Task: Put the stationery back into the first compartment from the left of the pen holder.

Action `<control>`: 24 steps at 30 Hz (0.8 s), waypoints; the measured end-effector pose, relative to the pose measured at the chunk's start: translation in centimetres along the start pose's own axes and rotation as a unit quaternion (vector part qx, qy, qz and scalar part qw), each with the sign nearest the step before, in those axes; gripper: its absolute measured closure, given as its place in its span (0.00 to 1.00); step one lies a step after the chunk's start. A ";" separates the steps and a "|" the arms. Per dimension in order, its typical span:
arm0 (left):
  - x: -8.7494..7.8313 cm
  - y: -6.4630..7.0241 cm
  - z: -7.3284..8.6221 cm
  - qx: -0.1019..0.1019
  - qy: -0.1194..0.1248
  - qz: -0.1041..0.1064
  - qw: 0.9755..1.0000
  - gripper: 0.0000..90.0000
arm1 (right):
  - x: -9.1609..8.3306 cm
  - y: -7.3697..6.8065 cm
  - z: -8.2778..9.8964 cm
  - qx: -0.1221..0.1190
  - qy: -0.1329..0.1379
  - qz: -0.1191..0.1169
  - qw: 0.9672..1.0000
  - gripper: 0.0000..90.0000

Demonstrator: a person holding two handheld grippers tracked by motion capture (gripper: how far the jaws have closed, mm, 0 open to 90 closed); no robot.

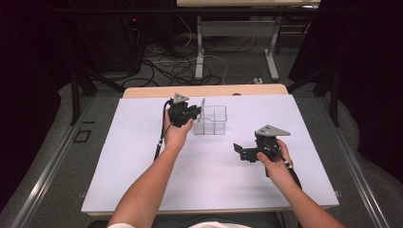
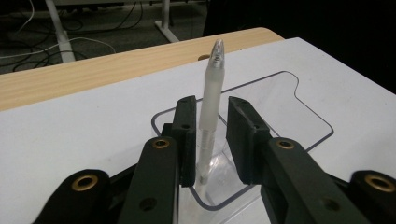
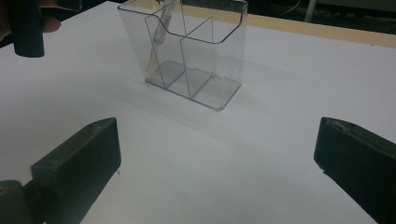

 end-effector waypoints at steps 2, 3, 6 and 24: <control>-0.4 0.1 -0.2 0.001 0.005 -0.001 1.000 0.72 | 0.0 0.0 0.0 -0.001 0.001 -0.001 1.000 0.00; -0.7 0.2 -0.2 0.002 0.006 0.001 1.000 0.69 | 0.0 0.0 -0.1 -0.001 0.003 -0.002 1.000 0.00; -1.4 0.5 -0.5 0.002 0.015 0.009 1.000 0.60 | 0.0 0.0 -0.1 -0.002 0.001 0.000 1.000 0.00; -8.0 2.2 -0.1 0.027 0.044 0.049 0.997 0.24 | 0.0 0.2 0.0 0.006 0.001 0.004 1.000 0.01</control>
Point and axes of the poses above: each handheld gripper's, and its own axes: x roughly forward along the jaws, z roughly out of its underside, y roughly to its right, the point moved 6 cm from there along x, roughly forward along the jaws, and after that the axes turned 13 degrees about -y, right-handed, at the moved point
